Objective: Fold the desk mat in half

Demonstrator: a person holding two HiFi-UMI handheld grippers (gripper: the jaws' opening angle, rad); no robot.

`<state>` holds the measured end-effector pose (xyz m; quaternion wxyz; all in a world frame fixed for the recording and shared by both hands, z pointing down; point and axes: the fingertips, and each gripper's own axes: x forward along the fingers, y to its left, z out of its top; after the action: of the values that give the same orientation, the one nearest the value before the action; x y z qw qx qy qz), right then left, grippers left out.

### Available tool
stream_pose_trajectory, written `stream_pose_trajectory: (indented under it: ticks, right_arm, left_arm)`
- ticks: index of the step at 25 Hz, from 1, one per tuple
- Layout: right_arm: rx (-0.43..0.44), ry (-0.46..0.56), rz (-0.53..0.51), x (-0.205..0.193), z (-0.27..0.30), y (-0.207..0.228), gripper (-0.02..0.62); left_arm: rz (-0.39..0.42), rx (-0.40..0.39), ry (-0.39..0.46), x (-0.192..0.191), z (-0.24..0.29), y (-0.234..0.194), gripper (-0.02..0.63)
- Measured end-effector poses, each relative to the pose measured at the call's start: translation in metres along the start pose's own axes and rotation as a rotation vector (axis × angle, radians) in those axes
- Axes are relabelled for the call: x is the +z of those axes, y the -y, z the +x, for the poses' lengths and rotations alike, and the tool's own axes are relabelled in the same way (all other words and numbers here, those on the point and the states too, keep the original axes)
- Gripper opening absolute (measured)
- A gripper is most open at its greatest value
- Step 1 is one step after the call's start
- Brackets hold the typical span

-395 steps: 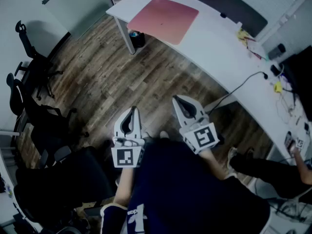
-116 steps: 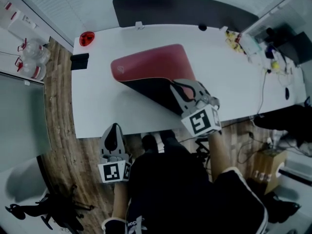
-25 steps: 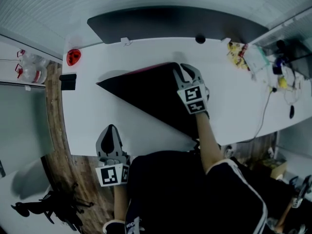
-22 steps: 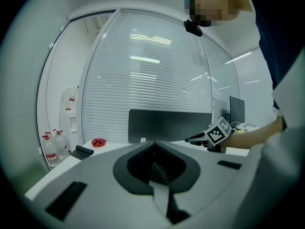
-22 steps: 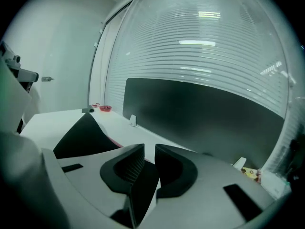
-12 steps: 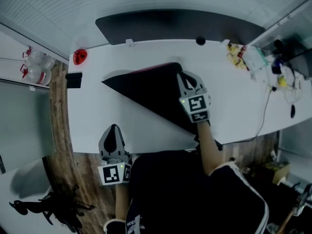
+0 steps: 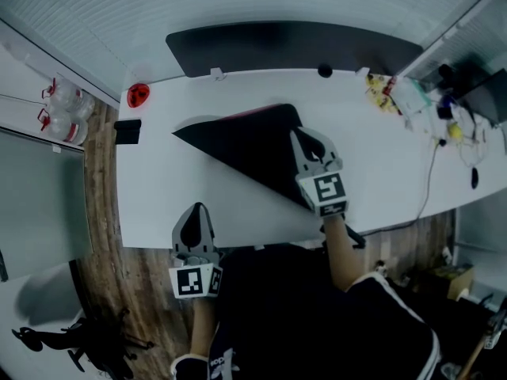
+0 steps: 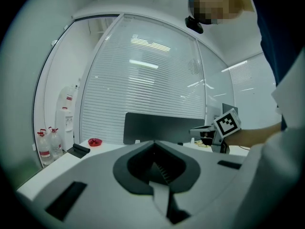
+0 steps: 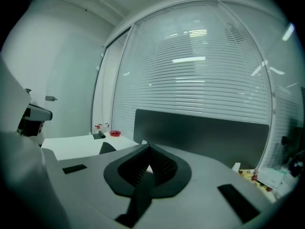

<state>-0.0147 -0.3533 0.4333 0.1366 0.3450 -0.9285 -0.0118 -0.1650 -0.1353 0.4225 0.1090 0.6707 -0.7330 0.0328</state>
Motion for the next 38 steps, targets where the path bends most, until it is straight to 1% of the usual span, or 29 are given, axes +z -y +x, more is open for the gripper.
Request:
stream_pose_trajectory:
  ticks: [2,7,10,14,17,21,25,29,32,34,38]
  right_arm:
    - [-0.011,0.027,0.018,0.006,-0.013,-0.008,0.003]
    - [-0.022,0.045,0.006,0.017,-0.047,-0.033,0.003]
    - [-0.023,0.057,0.002,0.028,-0.062,-0.057,0.003]
    - [0.001,0.090,0.002,0.039,-0.078,-0.095,0.003]
    - [0.023,0.074,-0.013,0.039,-0.092,-0.124,0.003]
    - [0.044,0.073,0.011,0.042,-0.112,-0.162,0.003]
    - [0.060,0.113,0.030,0.058,-0.126,-0.191,0.003]
    - [0.059,0.117,0.044,0.062,-0.147,-0.212,0.003]
    - [0.050,0.132,0.033,0.062,-0.156,-0.222,0.003]
    - [0.047,0.140,0.047,0.064,-0.160,-0.229,0.003]
    - [0.031,0.161,0.048,0.068,-0.167,-0.240,0.003]
  left_arm:
    - [-0.005,-0.008,0.012,-0.001,-0.008,0.000,0.003]
    - [-0.008,-0.030,0.048,0.002,-0.029,-0.005,0.003]
    - [-0.009,-0.033,0.061,0.004,-0.048,-0.015,0.003]
    - [0.009,-0.051,0.072,0.008,-0.076,-0.026,0.003]
    - [-0.021,-0.047,0.088,0.013,-0.097,-0.034,0.003]
    - [-0.015,-0.050,0.086,0.012,-0.125,-0.052,0.003]
    - [-0.015,-0.051,0.097,0.018,-0.139,-0.066,0.003]
    - [0.004,-0.064,0.108,0.023,-0.157,-0.071,0.003]
    - [0.021,-0.074,0.115,0.023,-0.167,-0.075,0.003]
    - [0.026,-0.085,0.120,0.023,-0.172,-0.075,0.003]
    - [0.031,-0.110,0.109,0.018,-0.178,-0.071,0.003]
